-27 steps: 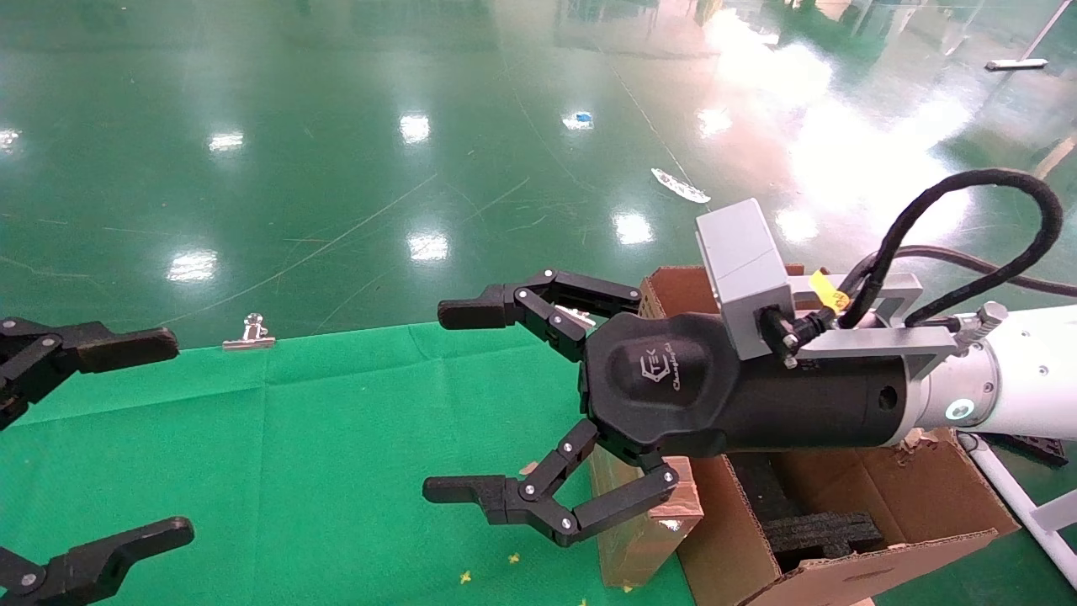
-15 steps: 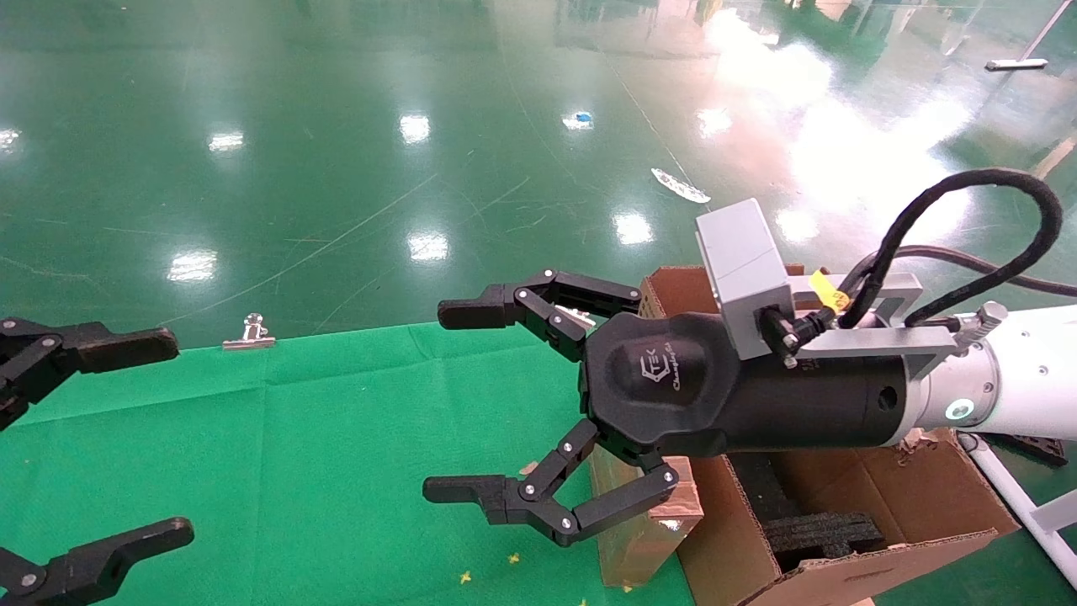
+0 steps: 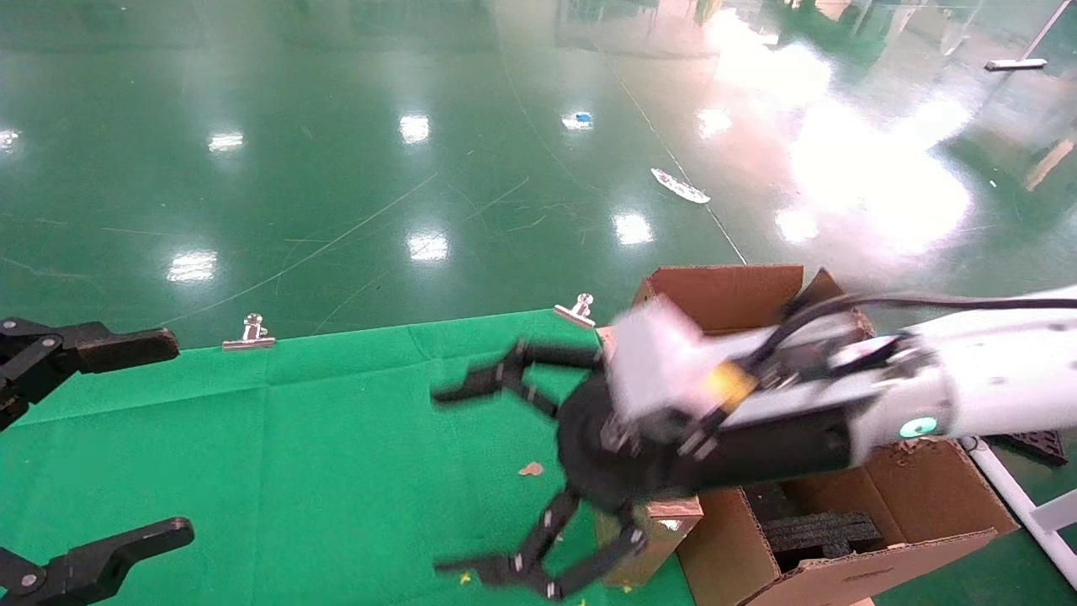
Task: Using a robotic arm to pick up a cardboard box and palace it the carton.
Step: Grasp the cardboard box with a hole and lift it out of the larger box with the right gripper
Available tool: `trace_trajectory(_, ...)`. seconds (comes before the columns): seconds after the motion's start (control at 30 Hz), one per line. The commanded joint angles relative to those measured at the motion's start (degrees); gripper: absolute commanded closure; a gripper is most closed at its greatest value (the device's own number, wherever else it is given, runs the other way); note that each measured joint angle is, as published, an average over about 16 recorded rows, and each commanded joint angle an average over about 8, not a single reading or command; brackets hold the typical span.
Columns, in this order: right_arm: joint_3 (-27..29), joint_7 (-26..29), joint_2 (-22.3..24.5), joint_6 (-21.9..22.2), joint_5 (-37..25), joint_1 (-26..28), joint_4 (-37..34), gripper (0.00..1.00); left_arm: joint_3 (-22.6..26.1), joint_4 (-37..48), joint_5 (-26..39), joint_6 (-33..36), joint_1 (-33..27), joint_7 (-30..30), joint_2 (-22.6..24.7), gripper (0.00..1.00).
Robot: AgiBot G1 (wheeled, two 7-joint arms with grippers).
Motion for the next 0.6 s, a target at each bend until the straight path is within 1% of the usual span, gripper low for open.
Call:
trace_trajectory(0.03,-2.6,0.1,-0.7,-1.2,-5.2,2.7,0.8,0.00,0.0,0.0,0.0,0.0,0.0,0.0,0.0,0.00)
trace_trajectory(0.17,-10.9,3.7,-3.5,-2.0,-14.1,9.0,0.8,0.00,0.0,0.0,0.0,0.0,0.0,0.0,0.0,0.00)
trace_trajectory(0.33,-20.0,12.2,-5.6,-2.1,-22.5,16.8,0.6,0.00,0.1,0.0,0.0,0.0,0.0,0.0,0.0,0.00)
trace_trajectory(0.47,-25.4,17.9,-6.1,-2.2,-27.1,23.9,0.6,0.00,0.1,0.0,0.0,0.0,0.0,0.0,0.0,0.00)
trace_trajectory(0.6,-30.9,21.8,-6.0,-2.8,-29.2,31.7,0.6,0.00,0.1,0.0,-0.1,0.0,0.0,0.0,0.0,0.00)
